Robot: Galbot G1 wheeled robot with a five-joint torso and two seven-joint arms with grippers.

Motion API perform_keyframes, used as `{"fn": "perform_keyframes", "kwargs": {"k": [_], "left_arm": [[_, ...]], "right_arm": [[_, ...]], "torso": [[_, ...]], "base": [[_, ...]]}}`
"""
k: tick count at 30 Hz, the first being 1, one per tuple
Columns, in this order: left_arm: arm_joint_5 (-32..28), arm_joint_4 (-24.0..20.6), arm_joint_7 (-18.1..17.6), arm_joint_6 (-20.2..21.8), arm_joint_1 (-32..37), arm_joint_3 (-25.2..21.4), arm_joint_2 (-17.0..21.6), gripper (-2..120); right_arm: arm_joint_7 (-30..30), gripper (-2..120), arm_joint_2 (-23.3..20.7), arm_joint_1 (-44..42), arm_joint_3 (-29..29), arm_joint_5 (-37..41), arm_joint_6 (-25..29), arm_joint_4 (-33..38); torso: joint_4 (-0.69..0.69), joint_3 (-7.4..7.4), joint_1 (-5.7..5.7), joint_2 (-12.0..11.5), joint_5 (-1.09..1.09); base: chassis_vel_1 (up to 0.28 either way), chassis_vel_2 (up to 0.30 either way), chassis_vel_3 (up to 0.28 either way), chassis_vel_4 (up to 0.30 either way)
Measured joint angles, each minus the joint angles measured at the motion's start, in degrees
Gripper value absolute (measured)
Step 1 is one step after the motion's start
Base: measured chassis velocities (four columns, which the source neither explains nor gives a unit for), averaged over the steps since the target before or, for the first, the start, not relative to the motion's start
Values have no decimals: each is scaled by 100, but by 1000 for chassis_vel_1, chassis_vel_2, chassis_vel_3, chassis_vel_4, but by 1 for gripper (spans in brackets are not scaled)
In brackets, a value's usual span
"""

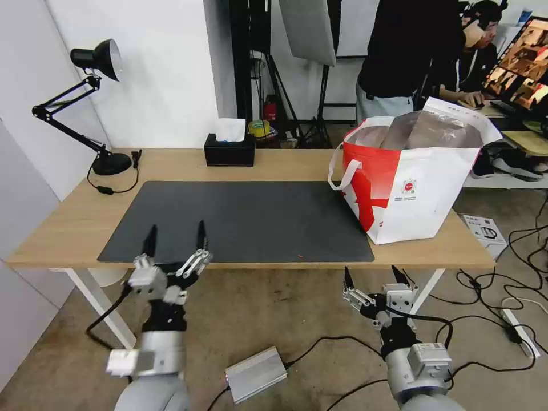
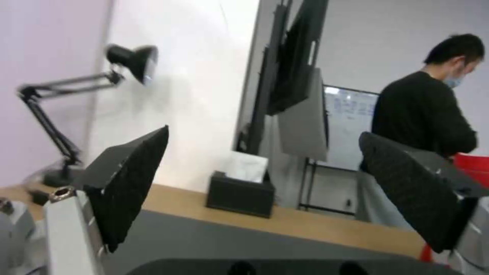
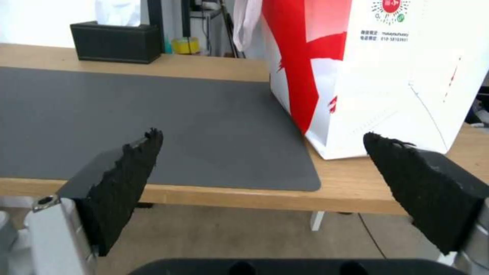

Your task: Pick up the trash from the table and place it into the takeout bag.

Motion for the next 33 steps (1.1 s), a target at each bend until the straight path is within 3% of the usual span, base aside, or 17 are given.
{"fn": "perform_keyframes", "kwargs": {"k": [5,14,33], "left_arm": [[322,178,113,-505,460,-140,-378,100],[699,613,220,-959,599,-10,-731,100],[862,797,239,-1018,577,93,-831,100]], "right_arm": [[0,100,0,0,0,0,0,0],[0,100,0,0,0,0,0,0],[0,100,0,0,0,0,0,0]], "torso": [[1,0,-1,0,0],[0,0,1,0,0],[0,1,0,-1,0]], "base": [[0,0,0,0],[0,0,0,0],[0,0,0,0]]}}
